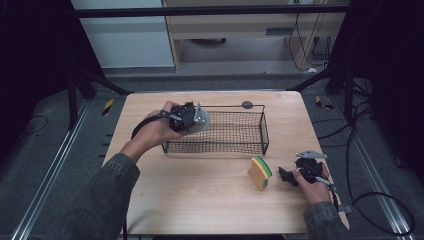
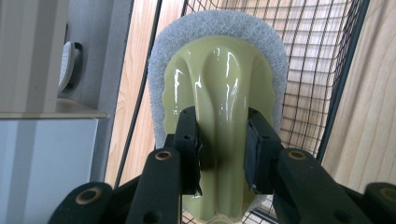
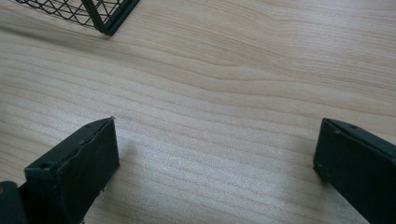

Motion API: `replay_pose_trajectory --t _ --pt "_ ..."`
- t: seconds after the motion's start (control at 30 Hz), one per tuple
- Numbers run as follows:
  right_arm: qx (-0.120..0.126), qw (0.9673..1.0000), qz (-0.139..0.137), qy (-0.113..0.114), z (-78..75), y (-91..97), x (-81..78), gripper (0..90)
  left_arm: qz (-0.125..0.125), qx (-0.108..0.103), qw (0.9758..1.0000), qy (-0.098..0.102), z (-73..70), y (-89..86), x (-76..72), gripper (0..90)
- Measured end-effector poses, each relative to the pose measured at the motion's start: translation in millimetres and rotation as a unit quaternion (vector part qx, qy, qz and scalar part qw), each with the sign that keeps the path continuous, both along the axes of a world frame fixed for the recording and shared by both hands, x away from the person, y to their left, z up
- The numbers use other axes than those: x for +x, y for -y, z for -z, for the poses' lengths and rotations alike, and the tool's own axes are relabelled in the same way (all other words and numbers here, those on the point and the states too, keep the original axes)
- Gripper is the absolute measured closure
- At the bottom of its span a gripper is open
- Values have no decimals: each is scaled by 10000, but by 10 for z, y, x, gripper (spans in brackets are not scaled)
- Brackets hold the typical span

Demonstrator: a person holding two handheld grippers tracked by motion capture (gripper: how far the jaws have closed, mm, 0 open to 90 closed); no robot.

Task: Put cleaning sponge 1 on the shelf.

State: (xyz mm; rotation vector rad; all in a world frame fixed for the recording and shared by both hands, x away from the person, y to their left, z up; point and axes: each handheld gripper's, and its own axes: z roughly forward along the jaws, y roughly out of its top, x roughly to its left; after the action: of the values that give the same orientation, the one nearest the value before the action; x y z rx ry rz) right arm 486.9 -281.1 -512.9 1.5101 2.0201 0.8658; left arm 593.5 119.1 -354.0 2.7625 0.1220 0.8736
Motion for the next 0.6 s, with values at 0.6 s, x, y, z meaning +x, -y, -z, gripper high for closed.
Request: replay_pose_trajectory --t 0.6 --pt "-1 10000 6 -6 0 -1 -1 4 -19 224 9997 -65 115 -119 35 699"
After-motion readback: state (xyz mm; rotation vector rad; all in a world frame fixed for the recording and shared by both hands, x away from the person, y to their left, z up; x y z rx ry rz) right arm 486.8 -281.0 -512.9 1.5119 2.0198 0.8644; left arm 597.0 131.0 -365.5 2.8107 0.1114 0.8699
